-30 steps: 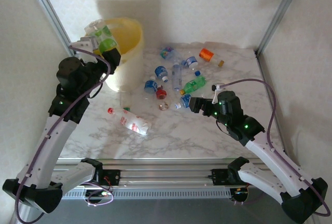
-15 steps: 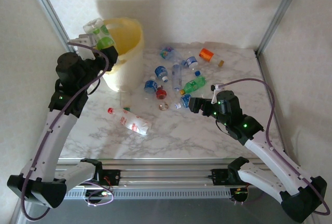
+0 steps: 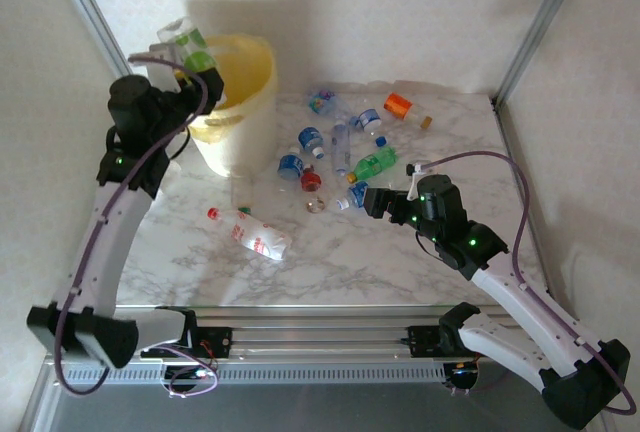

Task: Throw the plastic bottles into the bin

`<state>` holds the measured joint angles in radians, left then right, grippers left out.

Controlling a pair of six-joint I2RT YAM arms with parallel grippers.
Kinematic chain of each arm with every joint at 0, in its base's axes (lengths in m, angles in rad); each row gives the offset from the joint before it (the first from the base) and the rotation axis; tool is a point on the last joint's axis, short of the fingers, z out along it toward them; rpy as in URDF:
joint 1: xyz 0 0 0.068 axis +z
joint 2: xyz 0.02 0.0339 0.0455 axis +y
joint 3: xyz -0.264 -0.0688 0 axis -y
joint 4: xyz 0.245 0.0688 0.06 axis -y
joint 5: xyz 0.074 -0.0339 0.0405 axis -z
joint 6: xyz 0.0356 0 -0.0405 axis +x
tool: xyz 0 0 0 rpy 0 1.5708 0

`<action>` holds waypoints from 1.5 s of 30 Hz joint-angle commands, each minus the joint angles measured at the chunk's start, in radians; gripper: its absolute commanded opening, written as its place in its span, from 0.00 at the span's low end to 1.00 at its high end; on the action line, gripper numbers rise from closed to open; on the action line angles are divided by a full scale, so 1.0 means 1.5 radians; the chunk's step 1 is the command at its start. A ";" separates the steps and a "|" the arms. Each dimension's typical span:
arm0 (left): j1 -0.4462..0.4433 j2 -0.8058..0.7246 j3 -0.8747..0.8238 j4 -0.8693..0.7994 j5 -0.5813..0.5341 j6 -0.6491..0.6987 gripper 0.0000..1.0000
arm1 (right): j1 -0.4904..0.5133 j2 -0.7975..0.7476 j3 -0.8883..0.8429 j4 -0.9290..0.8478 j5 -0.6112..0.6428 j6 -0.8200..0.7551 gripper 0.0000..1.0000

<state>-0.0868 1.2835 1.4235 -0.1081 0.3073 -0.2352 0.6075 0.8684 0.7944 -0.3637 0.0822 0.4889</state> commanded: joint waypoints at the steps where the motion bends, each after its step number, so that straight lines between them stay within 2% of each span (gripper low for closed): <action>1: 0.021 0.096 0.074 0.009 0.029 0.003 0.61 | 0.001 0.004 -0.001 -0.012 0.002 -0.009 0.99; 2: 0.024 0.134 0.100 0.001 0.029 0.003 0.67 | 0.001 0.003 0.001 -0.015 0.002 -0.009 0.99; 4: 0.026 0.201 0.143 -0.008 0.018 0.004 0.87 | 0.002 -0.001 0.002 -0.017 0.002 -0.008 0.99; 6: 0.033 0.253 0.171 0.006 0.025 -0.015 0.99 | 0.001 -0.005 0.001 -0.017 0.000 -0.006 0.99; 11: 0.035 0.250 0.184 0.034 0.019 -0.040 1.00 | 0.000 -0.005 0.003 -0.043 0.013 -0.009 0.99; 16: 0.033 0.134 0.132 0.025 0.011 -0.031 1.00 | -0.029 0.035 0.019 -0.091 0.035 0.027 0.99; 22: 0.027 -0.030 0.015 0.021 0.063 -0.010 1.00 | -0.144 0.139 0.035 -0.125 -0.037 0.059 0.99; 27: -0.009 -0.127 -0.076 0.021 0.111 0.000 1.00 | -0.256 0.232 0.047 -0.123 -0.045 0.041 0.99; 30: -0.044 -0.162 -0.117 0.011 0.107 0.008 1.00 | -0.324 0.296 0.069 -0.104 -0.067 0.032 0.99; 33: -0.080 -0.191 -0.159 0.012 0.091 0.024 1.00 | -0.360 0.363 0.111 -0.089 -0.079 0.025 0.98; 40: -0.095 -0.245 -0.211 0.000 0.080 0.020 1.00 | -0.375 0.515 0.228 -0.083 -0.109 0.023 0.93; 45: -0.097 -0.265 -0.221 -0.014 0.074 0.017 1.00 | -0.376 0.598 0.282 -0.090 -0.099 0.032 0.88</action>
<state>-0.2256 0.9051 1.1011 -0.1223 0.4236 -0.2264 0.0471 1.7199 1.1767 -0.4831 -0.0574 0.5362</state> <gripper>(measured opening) 0.994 0.888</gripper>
